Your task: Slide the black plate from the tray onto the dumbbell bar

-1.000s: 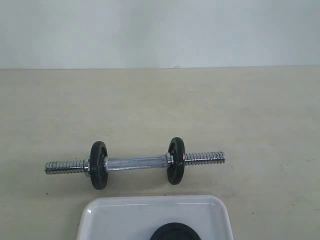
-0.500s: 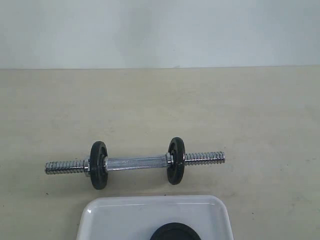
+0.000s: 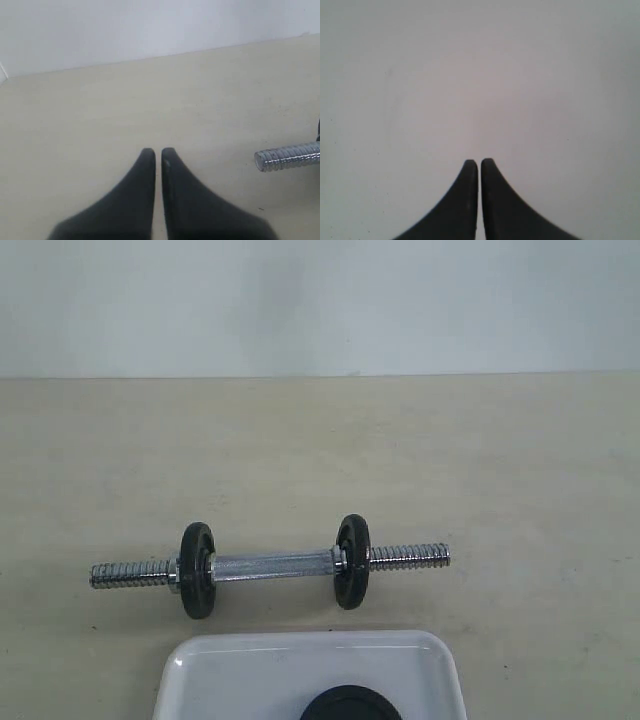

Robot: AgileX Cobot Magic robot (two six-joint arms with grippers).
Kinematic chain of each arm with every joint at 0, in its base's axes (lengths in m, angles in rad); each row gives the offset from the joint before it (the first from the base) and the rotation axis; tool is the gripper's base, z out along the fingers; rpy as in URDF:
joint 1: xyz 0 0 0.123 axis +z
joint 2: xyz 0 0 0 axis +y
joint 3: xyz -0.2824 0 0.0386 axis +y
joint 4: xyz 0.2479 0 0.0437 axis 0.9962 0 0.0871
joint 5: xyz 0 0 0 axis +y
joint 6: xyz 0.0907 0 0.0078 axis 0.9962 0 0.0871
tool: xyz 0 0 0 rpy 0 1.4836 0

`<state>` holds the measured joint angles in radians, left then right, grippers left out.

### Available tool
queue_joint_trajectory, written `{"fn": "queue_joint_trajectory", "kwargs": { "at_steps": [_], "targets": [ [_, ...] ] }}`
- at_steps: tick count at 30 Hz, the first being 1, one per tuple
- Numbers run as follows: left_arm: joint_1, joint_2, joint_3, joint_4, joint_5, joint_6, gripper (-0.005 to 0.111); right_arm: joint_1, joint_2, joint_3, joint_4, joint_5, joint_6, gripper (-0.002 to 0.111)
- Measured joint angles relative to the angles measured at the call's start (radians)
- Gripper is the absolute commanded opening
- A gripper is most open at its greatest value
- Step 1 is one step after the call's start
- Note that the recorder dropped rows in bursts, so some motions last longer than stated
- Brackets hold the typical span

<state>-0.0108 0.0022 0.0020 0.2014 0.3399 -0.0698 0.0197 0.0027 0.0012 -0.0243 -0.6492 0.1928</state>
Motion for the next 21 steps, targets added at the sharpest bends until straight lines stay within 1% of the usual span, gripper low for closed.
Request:
{"fn": "queue_joint_trajectory", "kwargs": {
  "at_steps": [4,6,8,9,11,12,14,17,21],
  "targets": [
    [0.000,0.000,0.000,0.020,-0.024,0.000,0.004,0.000,0.000,0.000,0.000,-0.018,0.002,0.001],
    [0.000,0.000,0.000,0.016,-0.085,0.000,0.004,0.000,0.000,0.000,0.000,-0.033,0.002,0.001],
    [0.000,0.000,0.000,-0.006,-0.172,0.000,0.004,0.000,0.000,0.000,0.000,-0.050,0.008,0.001],
    [0.000,0.000,0.000,-0.023,-0.242,0.000,0.004,0.000,0.000,0.000,0.000,-0.059,0.011,0.001],
    [0.000,0.000,0.000,-0.034,-0.340,0.000,0.004,0.000,0.000,0.000,0.000,-0.080,0.026,0.001],
    [0.000,0.000,0.000,-0.040,-0.420,0.000,0.004,0.000,0.000,0.000,0.000,-0.091,0.037,0.001],
    [0.000,0.000,0.000,-0.044,-0.533,0.000,0.004,0.000,0.000,0.000,0.000,-0.116,0.073,0.001],
    [0.000,0.000,0.000,-0.044,-0.687,0.000,0.004,0.000,0.000,0.000,0.000,-0.150,0.170,0.001],
    [0.000,0.000,0.000,-0.044,-0.853,0.000,0.004,0.000,0.000,0.000,0.000,-0.169,0.302,0.001]
  ]
}}
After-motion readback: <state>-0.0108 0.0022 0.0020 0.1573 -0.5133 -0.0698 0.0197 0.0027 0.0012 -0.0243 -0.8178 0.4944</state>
